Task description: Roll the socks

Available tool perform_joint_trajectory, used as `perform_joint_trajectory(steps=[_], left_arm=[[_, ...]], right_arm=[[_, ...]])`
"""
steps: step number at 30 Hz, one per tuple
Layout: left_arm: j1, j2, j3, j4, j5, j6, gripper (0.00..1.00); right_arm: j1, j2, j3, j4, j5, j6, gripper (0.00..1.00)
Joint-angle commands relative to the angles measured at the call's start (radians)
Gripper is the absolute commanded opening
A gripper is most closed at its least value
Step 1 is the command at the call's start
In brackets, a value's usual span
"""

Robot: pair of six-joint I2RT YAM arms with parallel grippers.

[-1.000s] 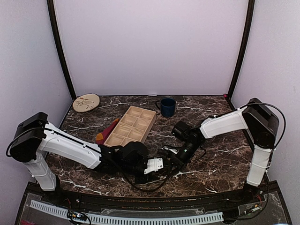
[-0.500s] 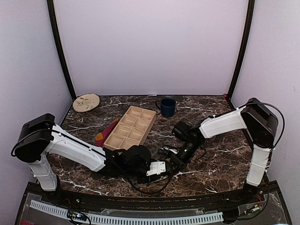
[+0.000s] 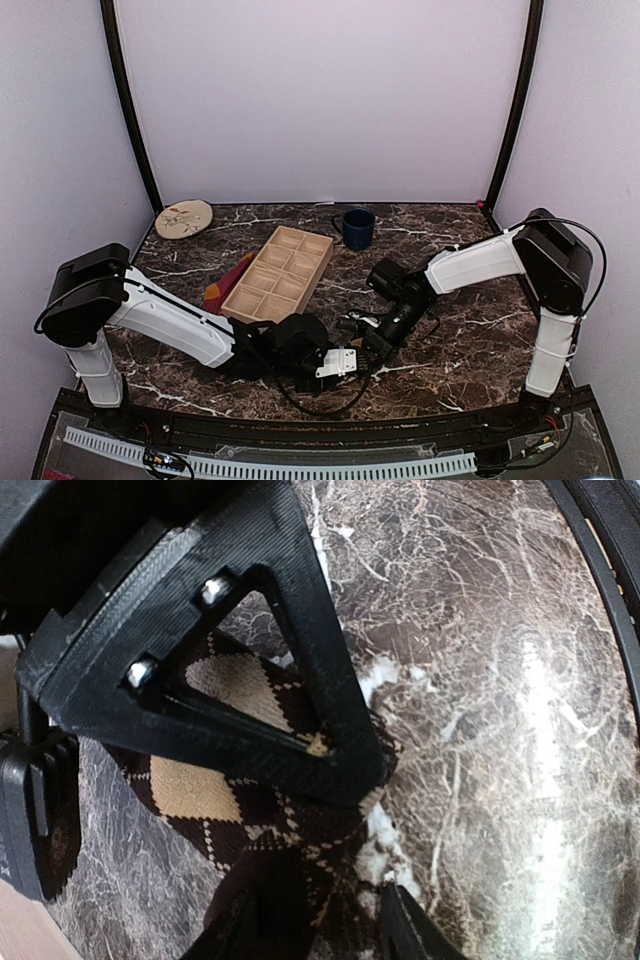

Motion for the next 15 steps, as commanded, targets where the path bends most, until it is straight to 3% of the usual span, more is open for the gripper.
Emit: perform_joint_trajectory(steps=[1, 15], left_arm=[[-0.005, 0.021, 0.032, 0.009, -0.022, 0.03, 0.45], [-0.001, 0.056, 0.049, 0.032, -0.069, 0.072, 0.44]], right_arm=[[-0.009, 0.005, 0.012, -0.014, -0.026, -0.015, 0.0], [-0.009, 0.011, 0.003, -0.017, -0.029, -0.017, 0.0]])
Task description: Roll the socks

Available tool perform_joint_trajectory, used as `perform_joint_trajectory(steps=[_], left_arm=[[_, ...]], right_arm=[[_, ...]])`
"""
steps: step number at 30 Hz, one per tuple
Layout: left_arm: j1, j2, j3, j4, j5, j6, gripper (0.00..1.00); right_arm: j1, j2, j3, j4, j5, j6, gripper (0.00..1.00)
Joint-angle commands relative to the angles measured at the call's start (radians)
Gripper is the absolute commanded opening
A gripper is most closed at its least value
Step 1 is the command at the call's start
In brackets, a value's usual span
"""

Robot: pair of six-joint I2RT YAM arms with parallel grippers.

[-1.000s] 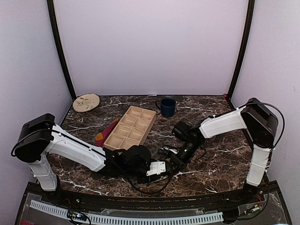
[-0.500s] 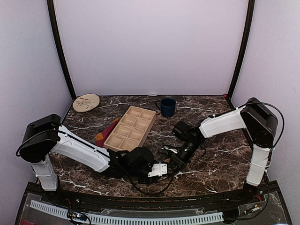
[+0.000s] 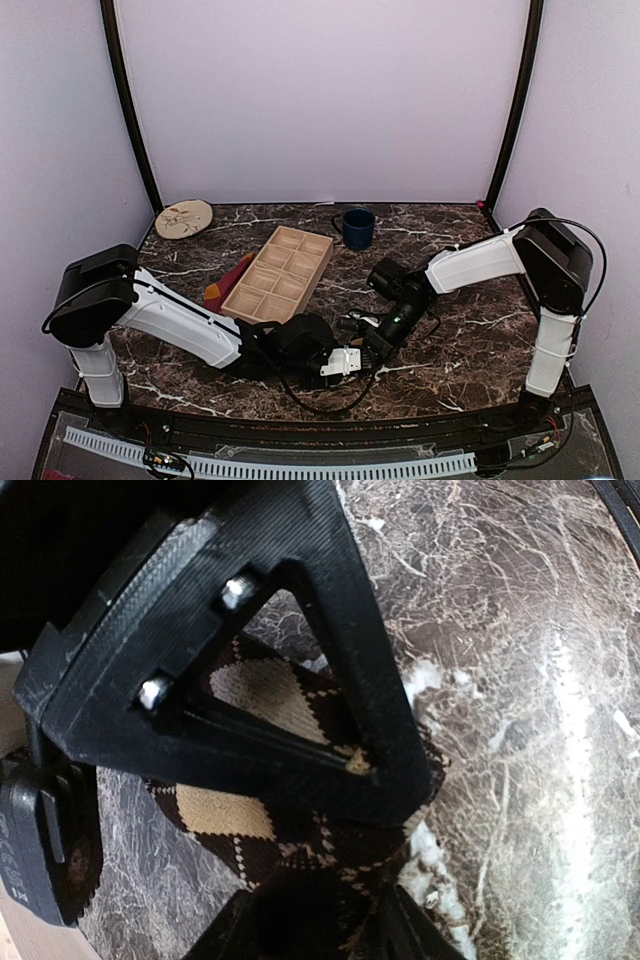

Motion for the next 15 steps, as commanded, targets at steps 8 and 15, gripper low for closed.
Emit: perform_joint_trajectory(steps=[8, 15], left_arm=[[0.004, 0.043, 0.041, -0.055, 0.041, 0.013, 0.36], [0.009, 0.069, 0.071, -0.107, 0.056, 0.014, 0.11]], right_arm=[[-0.005, 0.014, 0.0, -0.011, -0.034, -0.015, 0.0], [-0.007, 0.012, -0.001, -0.014, -0.031, -0.012, 0.0]])
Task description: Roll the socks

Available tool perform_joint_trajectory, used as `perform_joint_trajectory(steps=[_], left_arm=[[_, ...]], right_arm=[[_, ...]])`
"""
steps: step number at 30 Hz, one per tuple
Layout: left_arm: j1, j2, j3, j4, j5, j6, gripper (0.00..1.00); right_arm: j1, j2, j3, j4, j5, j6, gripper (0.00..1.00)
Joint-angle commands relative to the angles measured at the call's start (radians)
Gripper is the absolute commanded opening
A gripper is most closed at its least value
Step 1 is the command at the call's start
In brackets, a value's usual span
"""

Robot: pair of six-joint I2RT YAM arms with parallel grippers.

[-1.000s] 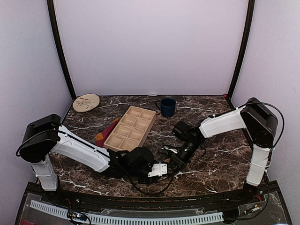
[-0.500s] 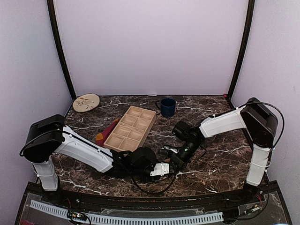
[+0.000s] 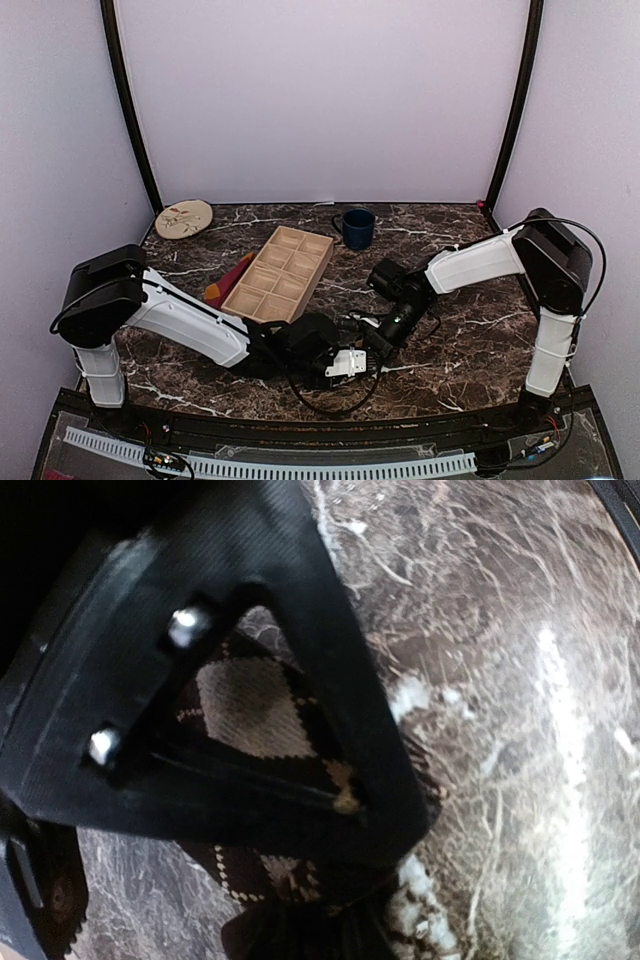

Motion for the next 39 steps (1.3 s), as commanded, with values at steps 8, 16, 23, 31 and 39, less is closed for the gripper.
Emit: perform_joint_trajectory(steps=[8, 16, 23, 31, 39], left_arm=[[0.009, 0.046, 0.061, -0.165, 0.026, -0.014, 0.0], [0.015, 0.05, 0.129, -0.3, 0.095, -0.047, 0.0], [0.03, 0.066, 0.199, -0.413, 0.158, -0.079, 0.0], [0.052, 0.09, 0.288, -0.54, 0.227, -0.101, 0.0], [0.079, 0.158, 0.417, -0.673, 0.303, -0.12, 0.0]], right_arm=[[-0.014, 0.0, -0.004, -0.01, 0.009, 0.0, 0.03], [-0.029, -0.091, -0.06, 0.076, 0.099, 0.109, 0.28], [-0.029, -0.192, -0.164, 0.238, 0.131, 0.253, 0.4], [-0.028, -0.295, -0.307, 0.399, 0.247, 0.39, 0.42], [-0.017, -0.506, -0.497, 0.598, 0.416, 0.534, 0.42]])
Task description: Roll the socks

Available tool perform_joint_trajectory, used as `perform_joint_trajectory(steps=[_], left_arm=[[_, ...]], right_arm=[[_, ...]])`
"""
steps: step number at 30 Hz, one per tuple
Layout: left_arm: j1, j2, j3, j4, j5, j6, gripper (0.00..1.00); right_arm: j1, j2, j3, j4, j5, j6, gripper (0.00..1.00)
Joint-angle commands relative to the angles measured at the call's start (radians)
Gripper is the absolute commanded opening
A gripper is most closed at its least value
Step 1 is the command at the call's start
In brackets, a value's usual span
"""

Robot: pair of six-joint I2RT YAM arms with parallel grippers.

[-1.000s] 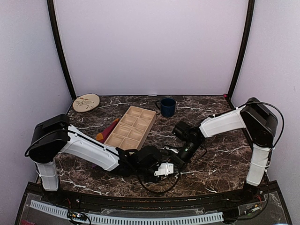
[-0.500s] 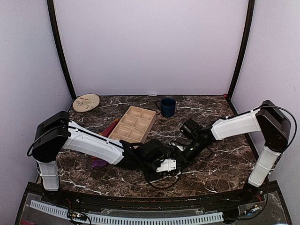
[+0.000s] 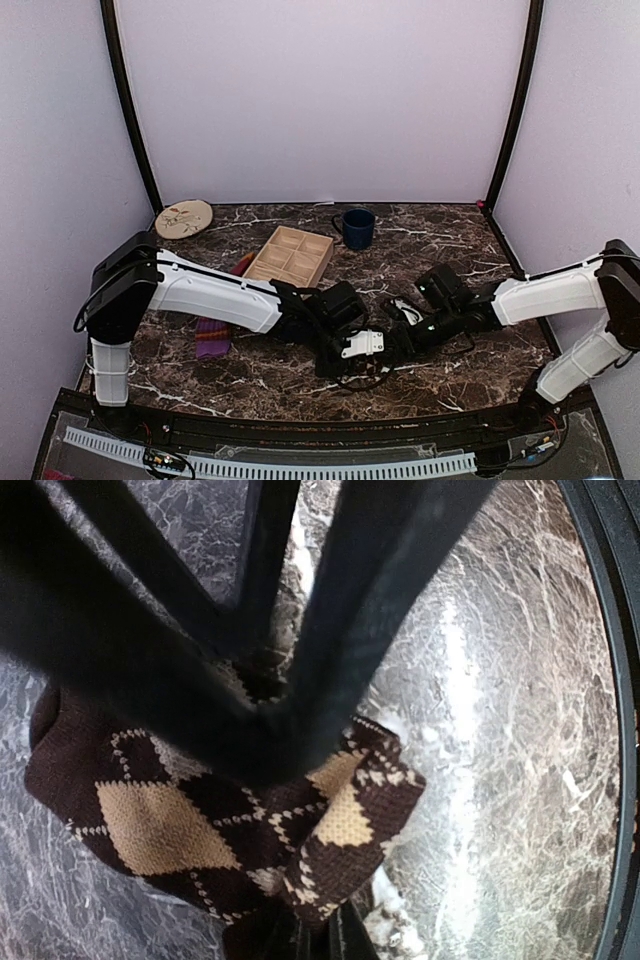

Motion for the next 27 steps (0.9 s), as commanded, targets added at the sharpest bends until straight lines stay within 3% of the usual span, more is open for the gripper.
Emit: perform_joint_trajectory(steps=[1, 6, 14, 21, 27], left_arm=[[0.016, 0.048, 0.048, -0.146, 0.072, -0.026, 0.0], [0.033, 0.07, 0.069, -0.177, 0.107, -0.034, 0.0], [0.068, 0.081, 0.116, -0.22, 0.166, -0.042, 0.0], [0.077, 0.105, 0.133, -0.233, 0.185, -0.041, 0.0], [0.077, 0.129, 0.173, -0.26, 0.189, -0.042, 0.0]], right_arm=[[0.012, -0.108, -0.087, 0.17, 0.134, 0.106, 0.42], [0.066, -0.2, -0.18, 0.246, 0.243, 0.142, 0.43], [0.266, -0.279, -0.312, 0.438, 0.551, 0.199, 0.41], [0.412, -0.231, -0.346, 0.573, 0.759, 0.118, 0.4], [0.48, -0.159, -0.325, 0.631, 0.834, 0.004, 0.4]])
